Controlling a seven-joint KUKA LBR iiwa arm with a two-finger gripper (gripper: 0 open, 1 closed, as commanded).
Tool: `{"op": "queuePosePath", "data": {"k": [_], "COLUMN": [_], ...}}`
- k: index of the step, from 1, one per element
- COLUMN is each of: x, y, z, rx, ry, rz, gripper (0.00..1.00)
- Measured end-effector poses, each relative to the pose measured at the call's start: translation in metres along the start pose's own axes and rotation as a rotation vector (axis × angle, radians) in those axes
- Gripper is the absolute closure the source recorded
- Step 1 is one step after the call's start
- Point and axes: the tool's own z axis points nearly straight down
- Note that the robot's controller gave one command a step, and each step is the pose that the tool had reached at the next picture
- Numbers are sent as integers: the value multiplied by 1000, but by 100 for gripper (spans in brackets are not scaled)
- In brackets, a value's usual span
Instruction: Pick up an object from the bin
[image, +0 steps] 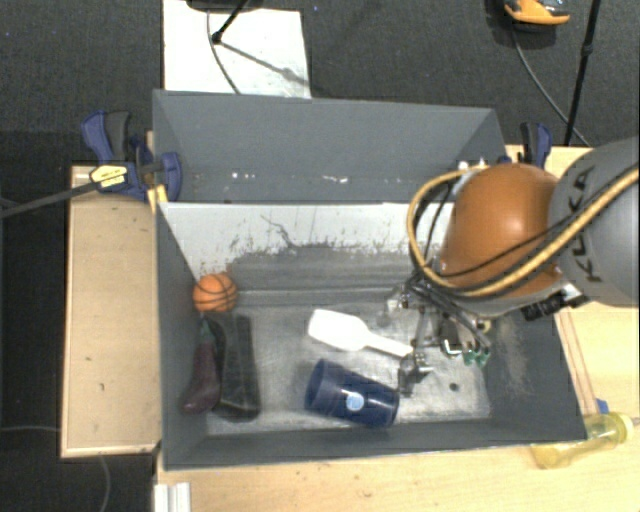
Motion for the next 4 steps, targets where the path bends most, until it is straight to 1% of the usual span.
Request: {"op": "queuePosePath", "data": {"k": [1,2,3,4], "x": [-2,11,11,23], "y": [0,13,13,23], "z": [-4,106,106,-41], "rx": [0,3,3,1], "ry": [-8,0,0,-9], "rz": [1,-48,-47,-59], "gripper": [0,100,100,100]}}
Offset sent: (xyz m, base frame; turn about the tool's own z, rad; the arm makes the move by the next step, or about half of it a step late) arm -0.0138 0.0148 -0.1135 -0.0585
